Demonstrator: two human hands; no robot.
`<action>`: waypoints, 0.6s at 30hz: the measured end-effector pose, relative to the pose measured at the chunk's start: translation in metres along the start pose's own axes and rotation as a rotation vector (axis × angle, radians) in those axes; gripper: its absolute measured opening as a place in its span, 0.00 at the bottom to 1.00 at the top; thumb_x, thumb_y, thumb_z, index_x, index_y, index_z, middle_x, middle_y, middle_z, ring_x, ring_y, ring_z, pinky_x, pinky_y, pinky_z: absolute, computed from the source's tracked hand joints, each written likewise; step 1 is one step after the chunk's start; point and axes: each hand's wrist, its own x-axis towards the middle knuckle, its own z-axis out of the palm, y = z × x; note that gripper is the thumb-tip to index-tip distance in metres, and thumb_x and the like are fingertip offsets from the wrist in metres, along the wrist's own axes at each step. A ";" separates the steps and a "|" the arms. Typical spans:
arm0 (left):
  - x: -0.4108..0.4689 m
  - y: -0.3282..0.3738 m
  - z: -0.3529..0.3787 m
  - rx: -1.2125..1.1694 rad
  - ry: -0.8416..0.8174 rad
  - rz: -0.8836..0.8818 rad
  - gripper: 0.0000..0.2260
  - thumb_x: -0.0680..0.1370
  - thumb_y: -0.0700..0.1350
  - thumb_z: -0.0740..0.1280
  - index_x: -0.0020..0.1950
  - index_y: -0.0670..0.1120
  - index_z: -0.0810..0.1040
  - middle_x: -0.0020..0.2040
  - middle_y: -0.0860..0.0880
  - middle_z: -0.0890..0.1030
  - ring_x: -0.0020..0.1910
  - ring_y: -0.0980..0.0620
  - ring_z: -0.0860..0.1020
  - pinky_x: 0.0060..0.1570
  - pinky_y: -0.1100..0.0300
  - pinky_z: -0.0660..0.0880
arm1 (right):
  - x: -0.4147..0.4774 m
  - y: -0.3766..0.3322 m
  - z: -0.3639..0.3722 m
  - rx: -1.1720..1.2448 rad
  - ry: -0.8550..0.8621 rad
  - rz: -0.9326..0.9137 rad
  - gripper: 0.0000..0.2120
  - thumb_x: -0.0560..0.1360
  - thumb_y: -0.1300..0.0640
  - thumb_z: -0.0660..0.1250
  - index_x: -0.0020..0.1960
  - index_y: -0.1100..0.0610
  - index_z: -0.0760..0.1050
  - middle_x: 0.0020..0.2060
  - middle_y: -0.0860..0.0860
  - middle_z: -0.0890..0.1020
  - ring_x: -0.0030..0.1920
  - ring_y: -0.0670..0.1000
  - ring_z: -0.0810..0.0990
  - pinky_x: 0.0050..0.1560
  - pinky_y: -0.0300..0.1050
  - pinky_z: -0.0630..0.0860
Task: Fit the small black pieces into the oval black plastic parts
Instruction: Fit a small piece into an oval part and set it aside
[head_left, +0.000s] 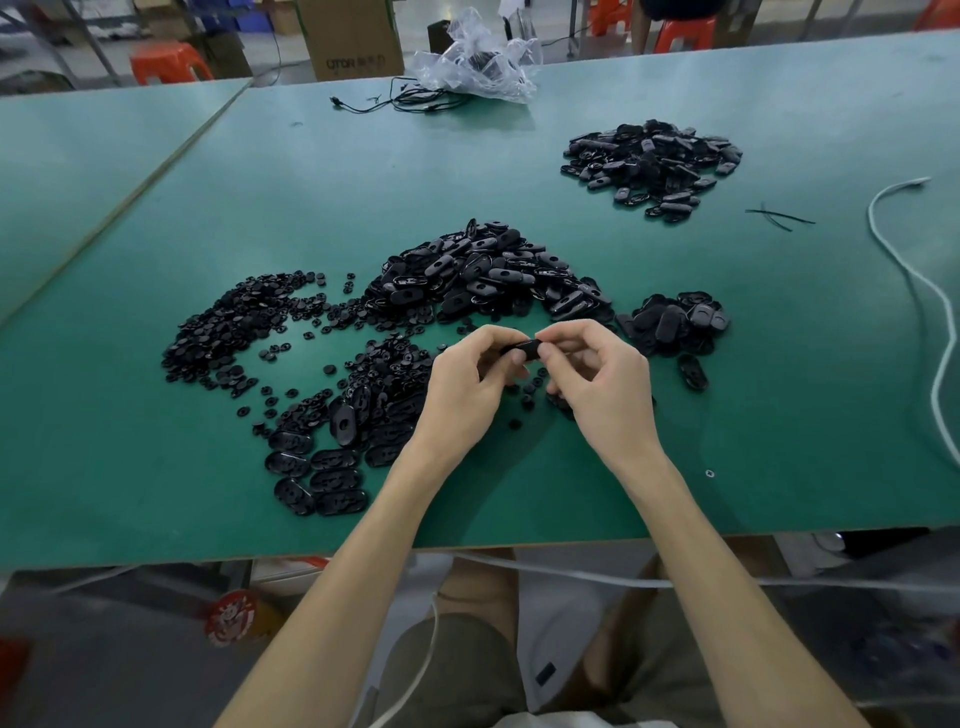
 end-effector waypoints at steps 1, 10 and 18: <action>0.000 0.000 0.000 -0.005 -0.004 -0.005 0.07 0.82 0.37 0.68 0.56 0.48 0.81 0.44 0.52 0.85 0.43 0.56 0.85 0.51 0.59 0.81 | 0.000 0.000 0.000 -0.002 -0.002 -0.010 0.07 0.80 0.64 0.71 0.54 0.54 0.82 0.40 0.45 0.85 0.34 0.47 0.83 0.38 0.37 0.79; 0.000 0.003 -0.001 -0.012 -0.002 -0.042 0.05 0.83 0.38 0.68 0.57 0.45 0.81 0.44 0.52 0.85 0.43 0.57 0.84 0.49 0.60 0.81 | 0.000 0.001 0.002 -0.067 -0.049 -0.096 0.06 0.80 0.61 0.72 0.51 0.50 0.85 0.49 0.46 0.83 0.38 0.50 0.84 0.42 0.47 0.82; -0.001 0.005 -0.001 -0.012 0.015 -0.073 0.04 0.82 0.39 0.70 0.56 0.45 0.82 0.44 0.49 0.85 0.44 0.47 0.84 0.51 0.48 0.82 | -0.001 0.002 0.002 -0.098 -0.043 -0.110 0.06 0.81 0.60 0.70 0.52 0.53 0.86 0.50 0.46 0.83 0.39 0.51 0.84 0.42 0.54 0.83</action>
